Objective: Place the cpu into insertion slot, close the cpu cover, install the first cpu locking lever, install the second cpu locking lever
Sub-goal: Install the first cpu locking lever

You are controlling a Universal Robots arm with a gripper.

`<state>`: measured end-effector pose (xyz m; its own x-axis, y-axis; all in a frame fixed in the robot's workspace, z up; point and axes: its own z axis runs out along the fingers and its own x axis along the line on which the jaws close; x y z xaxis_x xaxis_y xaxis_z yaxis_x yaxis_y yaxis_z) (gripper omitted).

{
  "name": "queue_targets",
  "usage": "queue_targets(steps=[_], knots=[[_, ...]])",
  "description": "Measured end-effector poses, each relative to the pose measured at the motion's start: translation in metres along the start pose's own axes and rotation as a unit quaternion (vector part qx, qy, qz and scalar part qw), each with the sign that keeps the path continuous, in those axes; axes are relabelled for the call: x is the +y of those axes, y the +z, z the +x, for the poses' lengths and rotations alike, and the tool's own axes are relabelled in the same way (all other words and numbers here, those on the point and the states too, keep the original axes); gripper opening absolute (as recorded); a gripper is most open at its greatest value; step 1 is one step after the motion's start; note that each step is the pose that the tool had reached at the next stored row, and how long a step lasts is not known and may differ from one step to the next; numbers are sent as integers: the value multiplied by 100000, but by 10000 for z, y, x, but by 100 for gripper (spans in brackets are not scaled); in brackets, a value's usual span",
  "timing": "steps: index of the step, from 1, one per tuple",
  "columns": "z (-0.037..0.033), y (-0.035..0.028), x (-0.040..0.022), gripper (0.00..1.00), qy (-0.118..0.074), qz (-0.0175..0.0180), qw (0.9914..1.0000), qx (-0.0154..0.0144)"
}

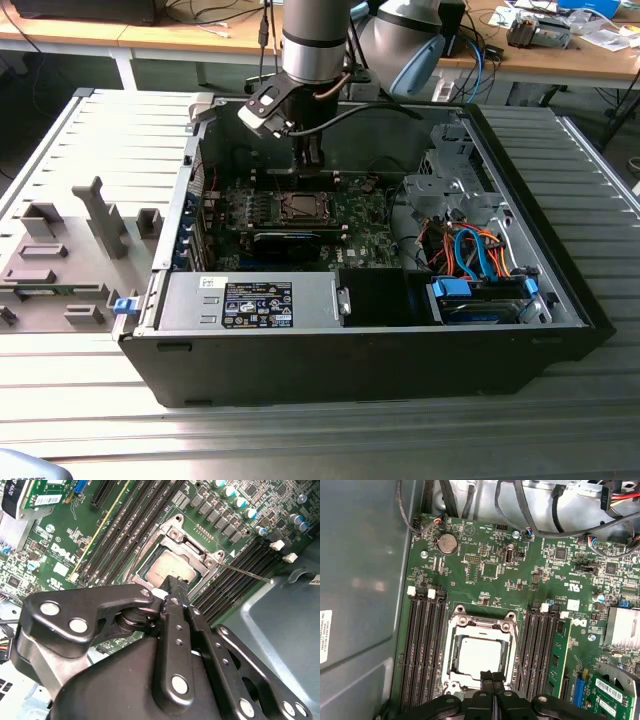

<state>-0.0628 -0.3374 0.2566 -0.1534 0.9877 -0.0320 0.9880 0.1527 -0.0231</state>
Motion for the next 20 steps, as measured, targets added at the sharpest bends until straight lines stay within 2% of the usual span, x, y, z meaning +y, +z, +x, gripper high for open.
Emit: queue_targets(steps=[9,13,20], knots=[[0,0,0,11,-2360,-77,99972,-55],[0,0,0,11,-4120,-135,99915,-95],[0,0,0,11,-6015,-196,99819,-136]])
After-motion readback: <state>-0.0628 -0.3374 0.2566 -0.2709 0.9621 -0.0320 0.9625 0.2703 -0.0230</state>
